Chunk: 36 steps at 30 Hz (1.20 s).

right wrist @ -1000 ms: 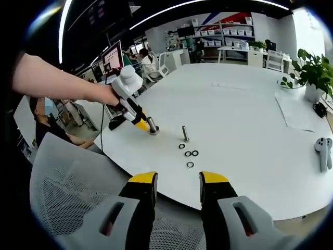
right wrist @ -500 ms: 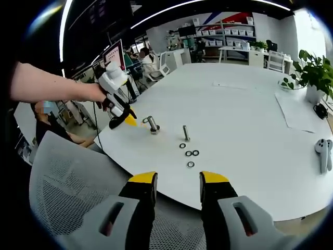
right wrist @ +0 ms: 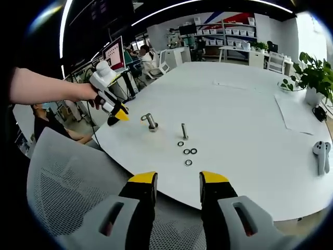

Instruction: Place the washer onto the threaded stud by aligning its center hole with the stud, sliding it down to the base, and recovering from edge contact or off-axis alignment until the washer reaches the visible bottom stop.

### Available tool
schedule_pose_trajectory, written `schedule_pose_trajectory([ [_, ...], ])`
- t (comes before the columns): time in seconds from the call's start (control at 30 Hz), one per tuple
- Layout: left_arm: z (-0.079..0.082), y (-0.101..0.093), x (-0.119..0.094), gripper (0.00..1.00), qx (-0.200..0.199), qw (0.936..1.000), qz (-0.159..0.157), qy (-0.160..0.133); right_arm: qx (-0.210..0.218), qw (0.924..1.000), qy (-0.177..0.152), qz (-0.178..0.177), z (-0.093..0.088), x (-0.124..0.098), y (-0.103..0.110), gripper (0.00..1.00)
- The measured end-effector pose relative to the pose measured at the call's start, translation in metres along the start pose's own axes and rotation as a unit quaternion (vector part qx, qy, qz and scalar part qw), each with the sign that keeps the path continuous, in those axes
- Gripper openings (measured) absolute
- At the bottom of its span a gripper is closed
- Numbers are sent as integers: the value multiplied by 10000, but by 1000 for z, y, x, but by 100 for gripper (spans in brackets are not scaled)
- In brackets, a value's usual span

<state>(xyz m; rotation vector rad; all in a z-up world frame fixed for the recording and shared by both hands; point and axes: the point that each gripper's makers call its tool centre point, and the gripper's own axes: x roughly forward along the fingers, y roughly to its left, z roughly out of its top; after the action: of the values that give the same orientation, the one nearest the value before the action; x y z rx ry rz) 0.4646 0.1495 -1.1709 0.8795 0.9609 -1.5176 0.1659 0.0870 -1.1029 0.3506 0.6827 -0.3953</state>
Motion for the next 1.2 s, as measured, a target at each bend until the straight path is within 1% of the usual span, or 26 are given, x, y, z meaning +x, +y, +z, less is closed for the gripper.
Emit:
schedule_pose_trajectory([
  [0.2,7,5,5,30,60,9999,-97,-110,-60,9999,119,-66,-4,0,-2,35],
  [0.3,11,5,6,30,56,9997,-153,-194,-92,9997,139,-203,-5,0,-8,35],
  [0.47,12,5,6,30,139,9995,-183,-233,-120,9993,228,-272,-8,-1,-10,35],
  [0.6,10,11,4,30,119,9993,-188,-305,-110,9992,246,-298,-8,-2,-11,35],
  [0.77,9,32,6,30,5,9991,-162,-384,-156,9990,259,-320,-9,-2,-13,35],
  [0.83,10,25,7,30,-42,9991,-141,-393,-107,9990,220,-361,-8,-2,-15,35],
  [0.9,10,25,8,30,-28,9992,-135,-366,-85,9989,253,-381,-10,-1,-17,35],
  [0.97,11,28,12,30,20,9994,-113,-314,-85,9989,246,-390,-9,-2,-17,35],
  [1.07,13,35,17,30,-34,9996,-62,-270,-35,9989,206,-410,-9,-3,-19,35],
  [1.2,16,47,25,30,-117,9994,127,-293,8,9992,176,-371,-8,-3,-17,35],
])
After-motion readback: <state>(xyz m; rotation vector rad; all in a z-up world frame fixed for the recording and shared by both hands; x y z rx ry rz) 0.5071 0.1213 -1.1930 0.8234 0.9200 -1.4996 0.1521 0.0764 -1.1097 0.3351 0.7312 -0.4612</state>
